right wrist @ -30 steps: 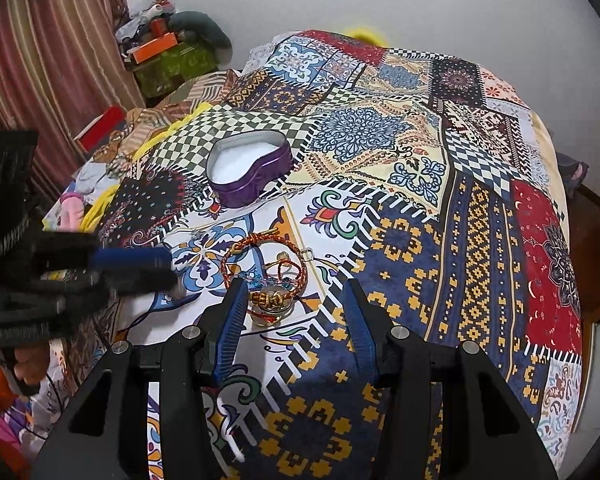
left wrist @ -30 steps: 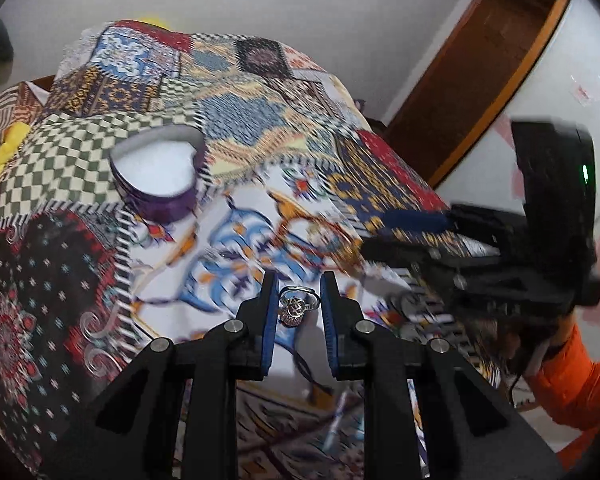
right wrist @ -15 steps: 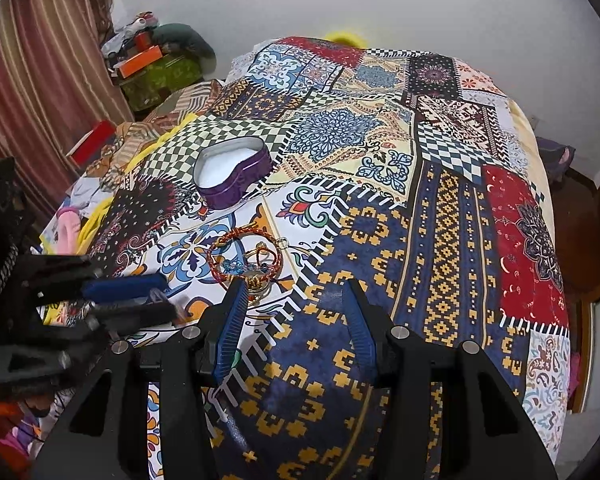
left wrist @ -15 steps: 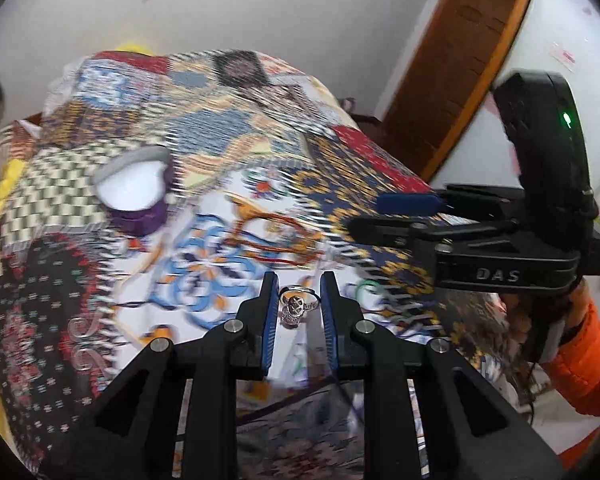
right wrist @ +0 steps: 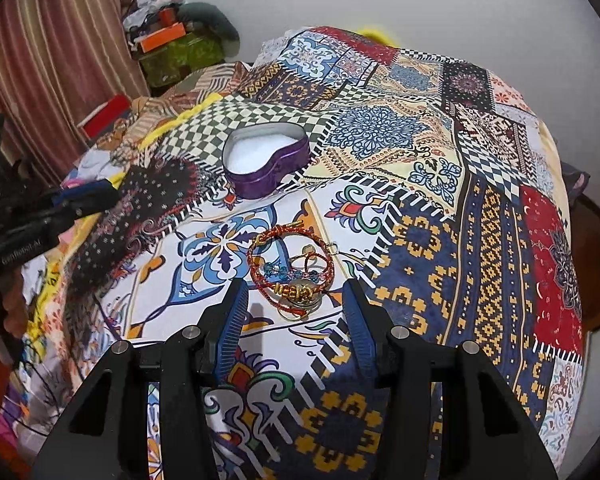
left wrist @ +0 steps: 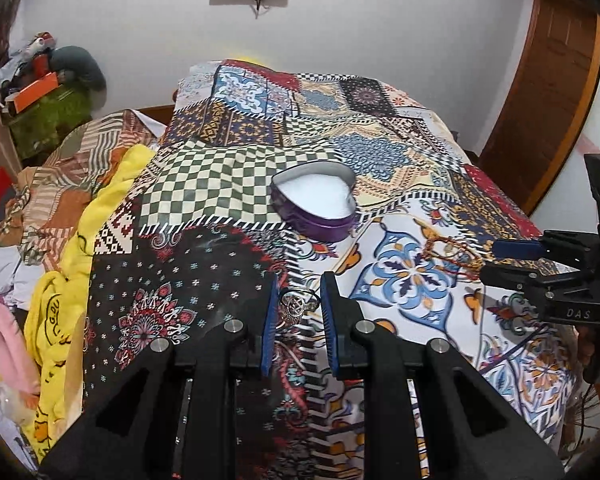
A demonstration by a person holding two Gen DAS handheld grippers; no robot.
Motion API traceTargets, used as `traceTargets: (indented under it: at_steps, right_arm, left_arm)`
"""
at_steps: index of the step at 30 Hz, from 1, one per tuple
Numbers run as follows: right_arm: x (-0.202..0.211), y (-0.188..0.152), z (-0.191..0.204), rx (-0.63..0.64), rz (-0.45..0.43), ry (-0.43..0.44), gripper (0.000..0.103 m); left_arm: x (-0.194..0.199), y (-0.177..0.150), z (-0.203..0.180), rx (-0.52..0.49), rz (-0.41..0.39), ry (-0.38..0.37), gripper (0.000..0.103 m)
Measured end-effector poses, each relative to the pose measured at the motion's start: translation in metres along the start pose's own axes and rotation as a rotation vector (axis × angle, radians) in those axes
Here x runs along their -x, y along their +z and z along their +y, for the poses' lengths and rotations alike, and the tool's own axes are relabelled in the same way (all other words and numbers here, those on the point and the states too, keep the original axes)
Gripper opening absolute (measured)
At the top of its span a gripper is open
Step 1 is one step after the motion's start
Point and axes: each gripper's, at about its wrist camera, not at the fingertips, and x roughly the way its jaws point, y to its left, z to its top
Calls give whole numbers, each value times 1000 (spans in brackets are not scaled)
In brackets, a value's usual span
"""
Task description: Organize jewelry
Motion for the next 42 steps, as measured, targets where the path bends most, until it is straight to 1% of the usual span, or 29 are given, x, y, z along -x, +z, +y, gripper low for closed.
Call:
traceTargets:
  at_steps: [2,4,8,10,15,17,18,20,21,23,26,31,36,42]
  right_arm:
    - [-3,1,2,10,10,-11,40]
    - [-6,3,3,20,23,-26,31]
    - [-5,5,2,11,14,-30,29]
    - [-3,6,4,27,2,-53,27]
    - [-7,8,10,69,19,-42,26]
    - [-12,9,13,82,29,-39,19]
    - [-15,10,14,87,37,-36,13]
    - [-17,11,13,83,42,-26,10]
    - [-16,12,12,76,40,-18,7]
    - [-15,13,10,63,40,0,7]
    - [-11,13,8,40,29,4,7]
    - [6,19,6,10,-20,9,7]
    - [25,31,3,-2,-82,-2,7]
    - [36,47,0,-9,-136,-13,7]
  left_arm:
    - [-3,-3,2,8,5,-7,20]
    - [-7,-6,2,13,11,-15,20]
    - [-13,-10,-2,13,21,-30,20]
    - [-15,-11,-3,10,22,-32,20]
    - [-16,-12,-4,12,23,-38,20]
    - [-16,-14,-5,12,24,-40,20]
    - [-16,-14,-5,11,24,-38,20]
    - [-16,-16,-5,9,26,-35,20]
    - [-16,-16,-5,9,27,-35,20]
    - [-16,-16,-4,12,30,-38,20]
    - [-14,-16,-4,8,26,-35,20]
    - [-8,-10,-5,2,3,-33,20]
    - [0,1,-8,-10,-33,-29,20]
    - [11,18,-9,-12,-85,-31,20]
